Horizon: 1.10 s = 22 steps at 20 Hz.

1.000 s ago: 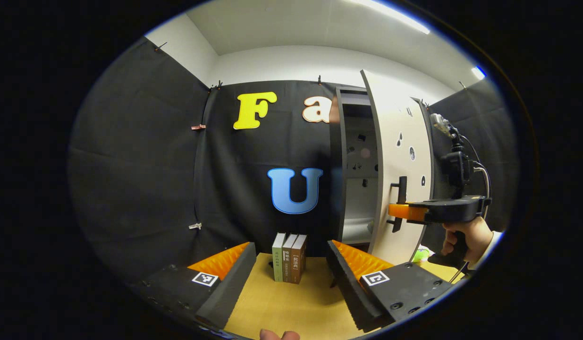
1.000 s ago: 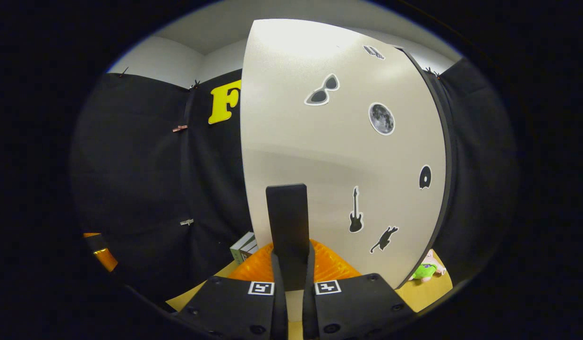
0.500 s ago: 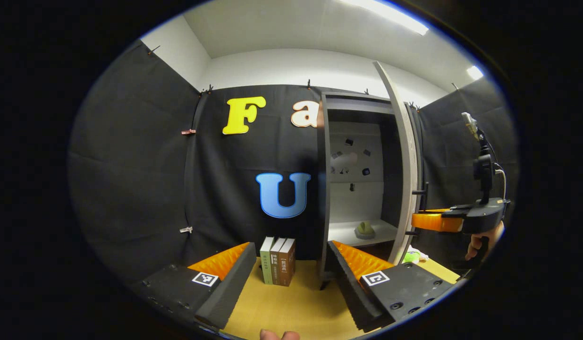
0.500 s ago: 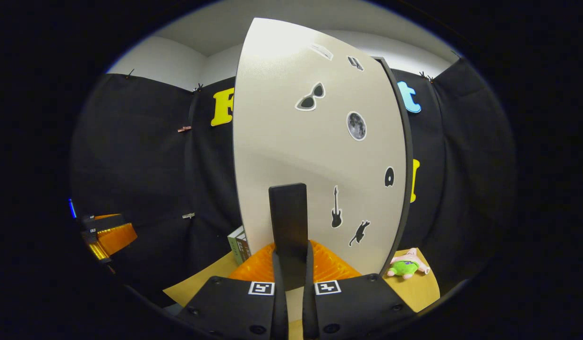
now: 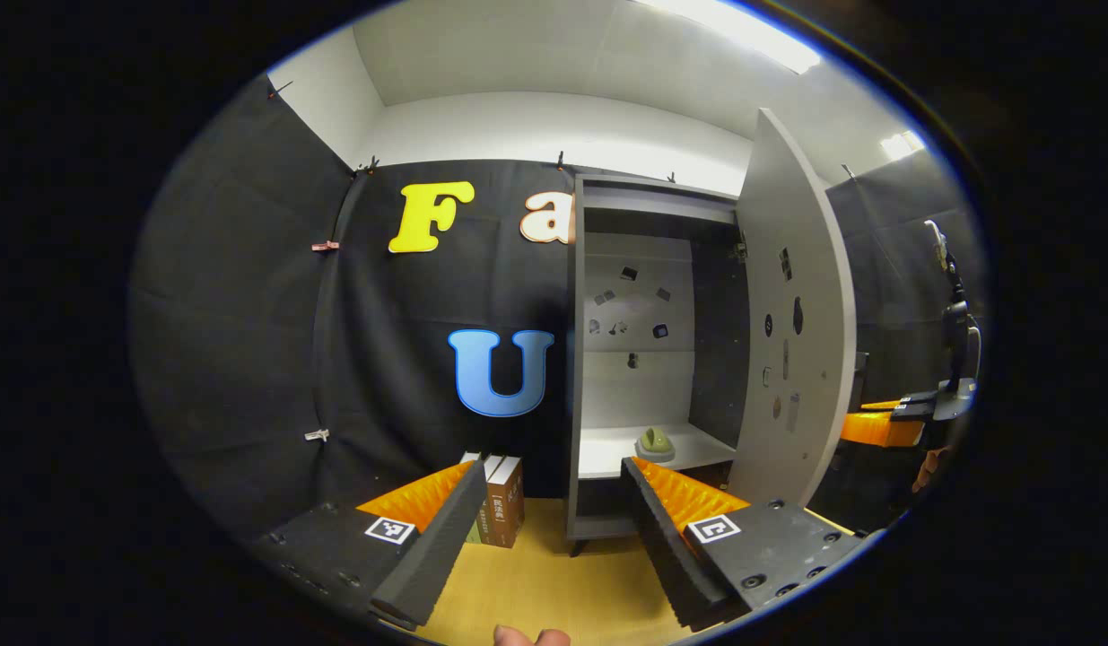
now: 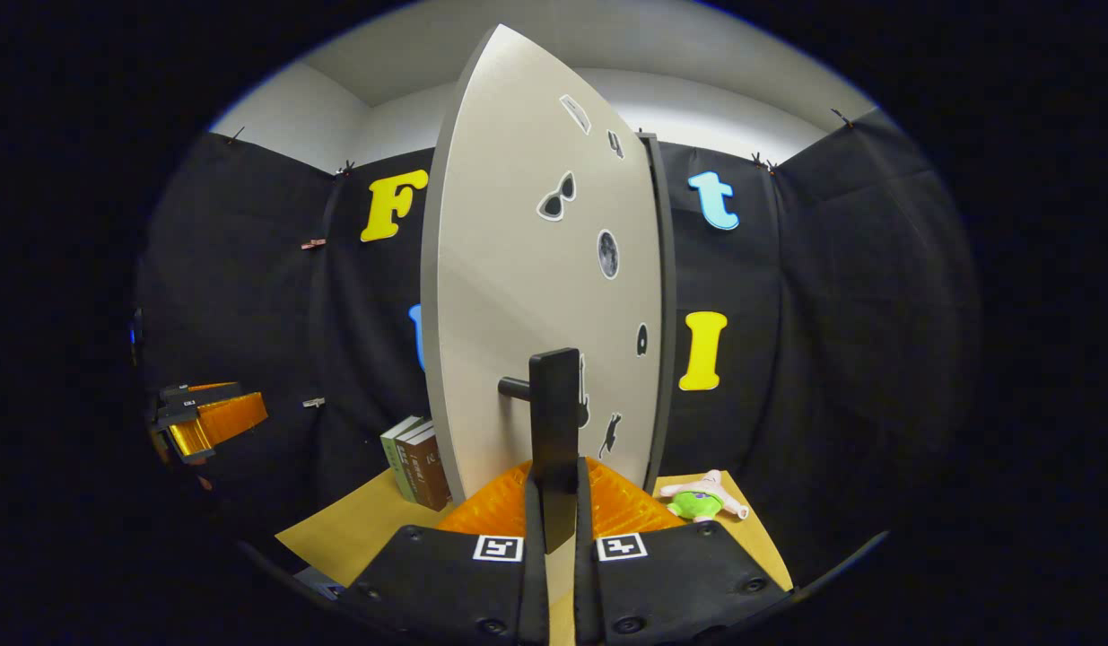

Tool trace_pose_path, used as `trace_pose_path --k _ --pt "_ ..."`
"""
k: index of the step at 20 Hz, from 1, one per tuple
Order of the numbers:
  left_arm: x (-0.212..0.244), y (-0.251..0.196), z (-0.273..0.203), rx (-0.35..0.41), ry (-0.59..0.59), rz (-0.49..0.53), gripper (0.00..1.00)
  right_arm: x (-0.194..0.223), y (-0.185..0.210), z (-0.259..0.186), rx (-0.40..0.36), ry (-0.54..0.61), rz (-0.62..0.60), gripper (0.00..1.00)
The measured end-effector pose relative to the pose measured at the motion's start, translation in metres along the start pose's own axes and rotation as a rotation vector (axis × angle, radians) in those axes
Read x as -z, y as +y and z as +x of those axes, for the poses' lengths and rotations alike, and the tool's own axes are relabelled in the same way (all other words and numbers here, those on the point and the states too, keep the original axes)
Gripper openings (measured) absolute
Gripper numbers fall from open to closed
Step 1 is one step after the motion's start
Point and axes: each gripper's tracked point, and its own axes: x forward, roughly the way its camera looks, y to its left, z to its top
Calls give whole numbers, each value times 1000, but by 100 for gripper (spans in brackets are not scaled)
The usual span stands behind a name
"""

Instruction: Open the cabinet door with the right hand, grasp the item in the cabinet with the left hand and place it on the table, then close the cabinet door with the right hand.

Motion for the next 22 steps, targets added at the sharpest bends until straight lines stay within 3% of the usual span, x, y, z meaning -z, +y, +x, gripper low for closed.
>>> trace_pose_path --k 6,8,13,16,20,21,22 --pt "2 -17 10 26 14 -5 92 -5 -37 0 129 -31 -87 14" --pt "3 -23 14 32 22 -1 96 -8 -47 -4 164 -41 -90 13" --pt "7 -46 31 55 40 -31 95 -11 -62 -8 209 -62 -61 9" --pt "6 -61 40 61 47 -39 95 -13 -71 -9 201 -68 -65 8" --pt "1 -81 49 68 47 -37 95 -11 -64 -11 123 -71 -43 8" --pt "2 -86 52 72 51 -30 95 -13 -67 -14 124 -77 -55 10" --pt "2 -90 55 73 55 -22 95 -13 -75 -14 128 -86 -64 18"
